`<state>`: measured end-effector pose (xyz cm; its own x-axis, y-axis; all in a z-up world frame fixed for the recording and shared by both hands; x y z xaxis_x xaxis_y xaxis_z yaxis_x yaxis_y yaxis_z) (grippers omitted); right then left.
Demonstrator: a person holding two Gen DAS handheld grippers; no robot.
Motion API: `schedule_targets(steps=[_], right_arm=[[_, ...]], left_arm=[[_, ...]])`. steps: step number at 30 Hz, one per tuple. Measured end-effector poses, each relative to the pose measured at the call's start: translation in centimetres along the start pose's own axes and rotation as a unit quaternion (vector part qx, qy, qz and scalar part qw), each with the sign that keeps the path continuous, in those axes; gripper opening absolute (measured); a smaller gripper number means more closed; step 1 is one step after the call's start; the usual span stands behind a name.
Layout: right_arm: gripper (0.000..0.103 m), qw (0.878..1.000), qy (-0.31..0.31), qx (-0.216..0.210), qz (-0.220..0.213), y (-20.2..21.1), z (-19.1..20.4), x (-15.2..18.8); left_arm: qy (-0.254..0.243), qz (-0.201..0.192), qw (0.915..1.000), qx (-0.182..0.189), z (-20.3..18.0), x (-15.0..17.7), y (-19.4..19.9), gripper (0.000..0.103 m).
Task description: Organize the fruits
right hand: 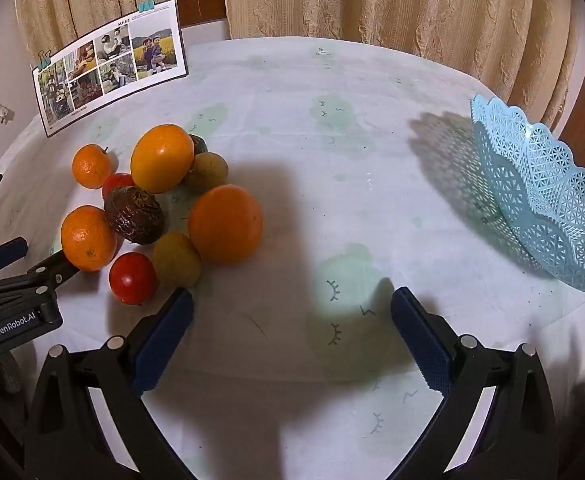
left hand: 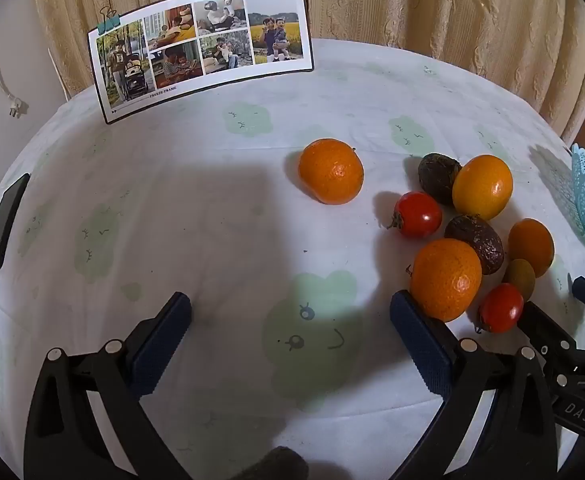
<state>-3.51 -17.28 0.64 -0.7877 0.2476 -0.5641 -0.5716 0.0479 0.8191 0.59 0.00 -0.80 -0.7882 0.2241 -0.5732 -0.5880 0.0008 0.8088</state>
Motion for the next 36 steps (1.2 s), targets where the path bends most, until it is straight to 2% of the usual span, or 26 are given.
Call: schedule_targets(steps=[36], right_arm=[[0.101, 1.000, 0.021, -0.018, 0.009, 0.19, -0.17, 0.14]], left_arm=[[-0.004, 0.005, 1.0000, 0.003, 0.08, 0.03, -0.13, 0.098]])
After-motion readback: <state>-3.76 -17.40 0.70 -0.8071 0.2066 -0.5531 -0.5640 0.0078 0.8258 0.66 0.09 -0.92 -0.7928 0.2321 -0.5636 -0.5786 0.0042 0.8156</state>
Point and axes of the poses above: each gripper's, at about its wrist camera, not at the fingertips, and y roughly against the way its jaws point, z to its left, x to its underside, the point moved 1 cm from there along -y, roughly the way its jaws point, and after that the axes turned 11 degrees about -y, right-handed, at the moved point
